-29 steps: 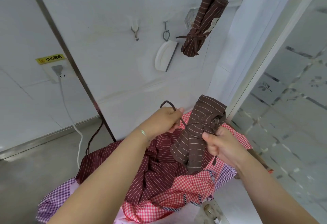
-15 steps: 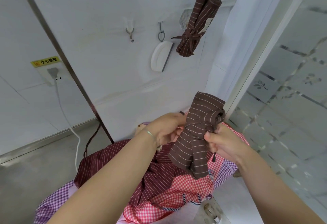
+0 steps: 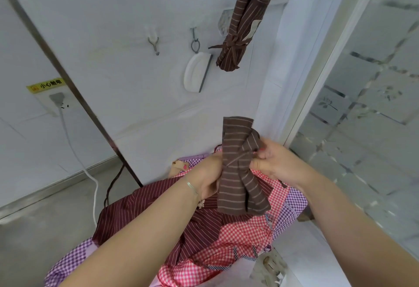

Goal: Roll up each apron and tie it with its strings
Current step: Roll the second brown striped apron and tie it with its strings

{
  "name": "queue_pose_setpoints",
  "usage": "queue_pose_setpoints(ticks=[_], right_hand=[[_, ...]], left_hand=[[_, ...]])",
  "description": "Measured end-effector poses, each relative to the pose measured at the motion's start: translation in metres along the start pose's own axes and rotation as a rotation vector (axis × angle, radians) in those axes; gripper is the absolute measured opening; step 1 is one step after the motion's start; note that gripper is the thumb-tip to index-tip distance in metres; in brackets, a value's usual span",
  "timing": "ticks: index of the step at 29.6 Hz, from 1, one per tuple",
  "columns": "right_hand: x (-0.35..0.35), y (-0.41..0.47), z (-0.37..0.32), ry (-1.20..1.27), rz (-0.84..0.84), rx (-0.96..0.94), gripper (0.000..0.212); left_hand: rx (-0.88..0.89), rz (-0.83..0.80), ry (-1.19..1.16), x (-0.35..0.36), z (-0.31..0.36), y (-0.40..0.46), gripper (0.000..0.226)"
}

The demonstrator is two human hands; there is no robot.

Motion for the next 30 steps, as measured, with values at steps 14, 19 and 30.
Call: queue_pose_setpoints(ticks=[14, 19, 30], right_hand=[[0.000, 0.021, 0.043, 0.468, 0.175, 0.115, 0.024], [0.005, 0.037, 0.042, -0.563, 0.132, 0.193, 0.020], [0.085, 0.060, 0.191, -0.550, -0.111, 0.516, 0.026]], left_hand=[[0.657, 0.327, 1.069, -0.012, 0.044, -0.024, 0.028], [0.519, 0.220, 1.252, -0.036, -0.005, -0.014, 0.028], [-0.086, 0.350, 0.849, -0.103, -0.137, 0.010, 0.018]])
Point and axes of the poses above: each hand's wrist, its own y-axis towards the middle knuckle, its own x-axis out of the palm, z = x × y, the point moved 9 cm from there along y, towards the middle knuckle, and after that the axes turned 15 degrees about -z, right-handed, at the moved point
